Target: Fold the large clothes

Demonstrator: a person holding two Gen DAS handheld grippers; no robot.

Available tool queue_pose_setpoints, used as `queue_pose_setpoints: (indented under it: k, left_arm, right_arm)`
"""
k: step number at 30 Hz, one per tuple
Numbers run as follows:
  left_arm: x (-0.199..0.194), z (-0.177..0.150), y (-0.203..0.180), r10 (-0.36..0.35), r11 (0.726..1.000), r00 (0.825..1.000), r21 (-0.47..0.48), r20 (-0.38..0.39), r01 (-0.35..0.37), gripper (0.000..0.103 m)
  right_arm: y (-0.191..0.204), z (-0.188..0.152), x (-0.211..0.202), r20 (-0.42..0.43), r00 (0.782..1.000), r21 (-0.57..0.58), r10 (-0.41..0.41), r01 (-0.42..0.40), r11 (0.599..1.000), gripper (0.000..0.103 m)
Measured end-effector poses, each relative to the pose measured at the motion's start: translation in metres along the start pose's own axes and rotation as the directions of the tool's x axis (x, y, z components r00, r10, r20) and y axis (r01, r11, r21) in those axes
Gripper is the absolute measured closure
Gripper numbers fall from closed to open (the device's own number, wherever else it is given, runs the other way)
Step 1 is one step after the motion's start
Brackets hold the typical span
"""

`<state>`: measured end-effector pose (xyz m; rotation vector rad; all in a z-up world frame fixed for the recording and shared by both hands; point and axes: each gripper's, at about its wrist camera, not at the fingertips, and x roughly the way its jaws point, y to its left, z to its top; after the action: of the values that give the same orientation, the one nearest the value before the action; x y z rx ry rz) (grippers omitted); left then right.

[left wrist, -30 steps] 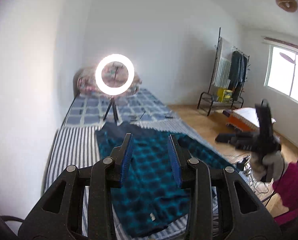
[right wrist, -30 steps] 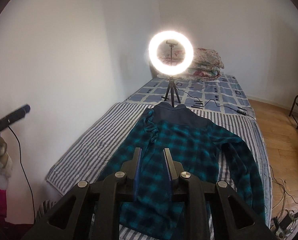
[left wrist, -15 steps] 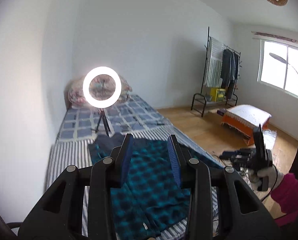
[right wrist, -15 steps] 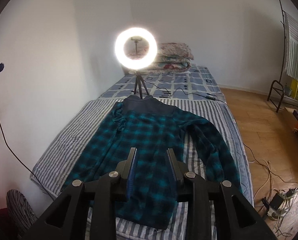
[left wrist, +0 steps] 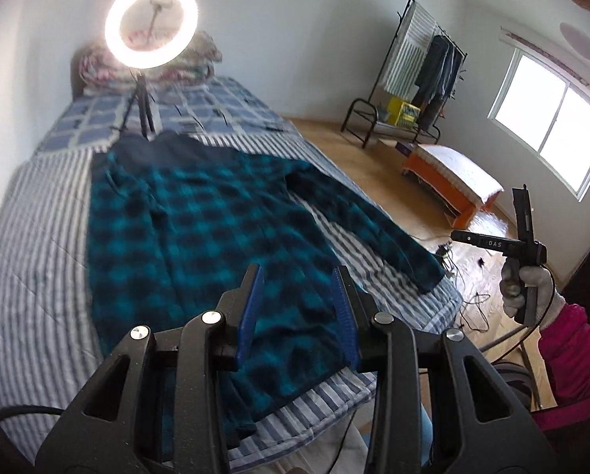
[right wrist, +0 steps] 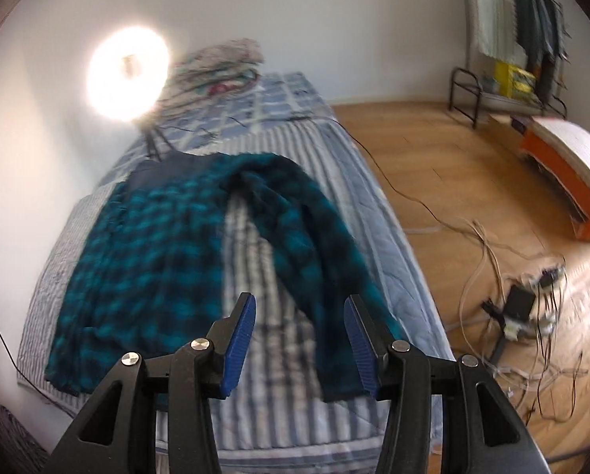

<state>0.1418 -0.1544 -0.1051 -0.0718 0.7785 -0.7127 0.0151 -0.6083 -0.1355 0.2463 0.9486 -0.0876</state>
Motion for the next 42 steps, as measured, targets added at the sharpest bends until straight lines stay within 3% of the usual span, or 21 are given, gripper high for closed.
queue_pose_setpoints:
  k: [6,11,17,20,22,30,33,38,42]
  left_arm:
    - [0.057,-0.023,0.001,0.003,0.999,0.99,0.044,-0.138,0.003,0.067]
    - [0.073,-0.025,-0.007,-0.012,0.998,0.986,0.052,-0.164,0.021,0.067]
    - [0.086,-0.023,-0.012,-0.025,0.998,0.983,0.05,-0.181,0.035,0.067]
    - [0.093,-0.023,-0.014,-0.031,0.998,0.981,0.05,-0.192,0.042,0.067]
    - [0.094,-0.023,-0.017,-0.036,0.997,0.98,0.057,-0.194,0.048,0.067]
    - [0.093,-0.025,-0.019,-0.034,0.996,0.98,0.076,-0.198,0.05,0.067]
    - [0.093,-0.026,-0.017,-0.023,0.996,0.979,0.075,-0.204,0.039,0.067]
    - [0.091,-0.026,-0.016,-0.024,0.997,0.979,0.072,-0.204,0.039,0.067]
    - [0.091,-0.026,-0.016,-0.017,0.997,0.978,0.072,-0.209,0.033,0.067]
  right_arm:
    - [-0.037,-0.033,0.021,-0.053,0.997,0.103,0.062,-0.057,0.993,0.063]
    - [-0.051,-0.051,0.044,-0.076,0.996,0.17,0.036,-0.023,0.985,0.063]
    - [-0.096,-0.07,0.057,-0.071,0.994,0.376,0.08,-0.048,0.925,0.063]
    - [-0.116,-0.071,0.055,-0.026,0.998,0.436,0.063,-0.045,0.899,0.052]
    - [-0.128,-0.071,0.059,-0.007,0.998,0.478,0.062,-0.051,0.877,0.052]
    - [-0.139,-0.079,0.084,-0.011,0.997,0.491,0.072,-0.057,0.869,0.052]
    - [-0.144,-0.081,0.093,-0.044,0.999,0.479,-0.023,0.041,0.877,0.06]
    - [-0.154,-0.085,0.082,0.039,0.998,0.515,0.058,-0.07,0.854,0.062]
    - [-0.153,-0.085,0.088,0.024,0.997,0.505,0.076,-0.078,0.859,0.062]
